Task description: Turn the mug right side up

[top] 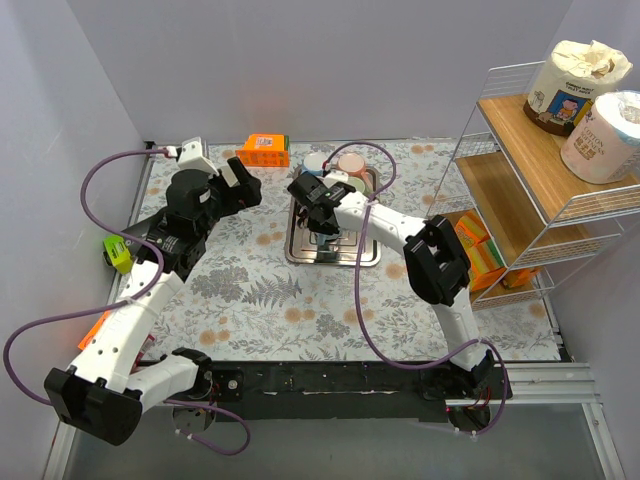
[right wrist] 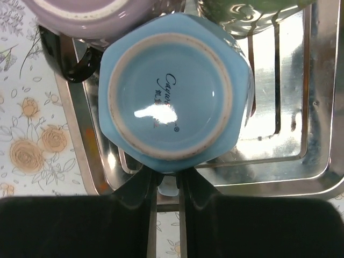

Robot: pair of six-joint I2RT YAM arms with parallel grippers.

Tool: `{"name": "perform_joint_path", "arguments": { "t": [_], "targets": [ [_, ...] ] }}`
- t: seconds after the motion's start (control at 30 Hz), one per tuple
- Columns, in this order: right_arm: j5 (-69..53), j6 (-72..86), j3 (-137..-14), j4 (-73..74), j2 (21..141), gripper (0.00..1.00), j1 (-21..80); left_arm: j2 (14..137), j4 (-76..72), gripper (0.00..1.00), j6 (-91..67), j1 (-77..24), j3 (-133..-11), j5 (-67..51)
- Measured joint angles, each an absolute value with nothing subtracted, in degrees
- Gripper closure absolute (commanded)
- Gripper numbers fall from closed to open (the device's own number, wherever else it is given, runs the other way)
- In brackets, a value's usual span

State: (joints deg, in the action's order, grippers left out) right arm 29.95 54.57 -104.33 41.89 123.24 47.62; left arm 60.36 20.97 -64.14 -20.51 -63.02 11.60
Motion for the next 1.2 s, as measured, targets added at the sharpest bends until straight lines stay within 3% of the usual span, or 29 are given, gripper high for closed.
{"name": "perform_joint_path", "arguments": {
  "t": [0.23,0.57,0.93,1.2],
  "targets": [
    [21.71,47.13,-102.43,40.05,116.01,0.99,46.83,62.92,20.8,0.02,-65.47,-20.51,-63.02,-1.23],
    [0.71,44.77,-80.66,18.33,87.39,0.99,40.14,64.01,10.39,0.02,-68.79,-20.6,-61.69,-29.87],
    [-16.4,51.29,-72.9,-4.51,83.57,0.99,28.14,72.75,-18.68,0.03,-95.96,-20.73,-54.96,-38.7],
    [-24.51,58.15,-72.97,-16.71,83.61,0.99,26.55,80.31,-30.44,0.05,-106.34,-20.75,-56.4,-40.58]
  ]
}}
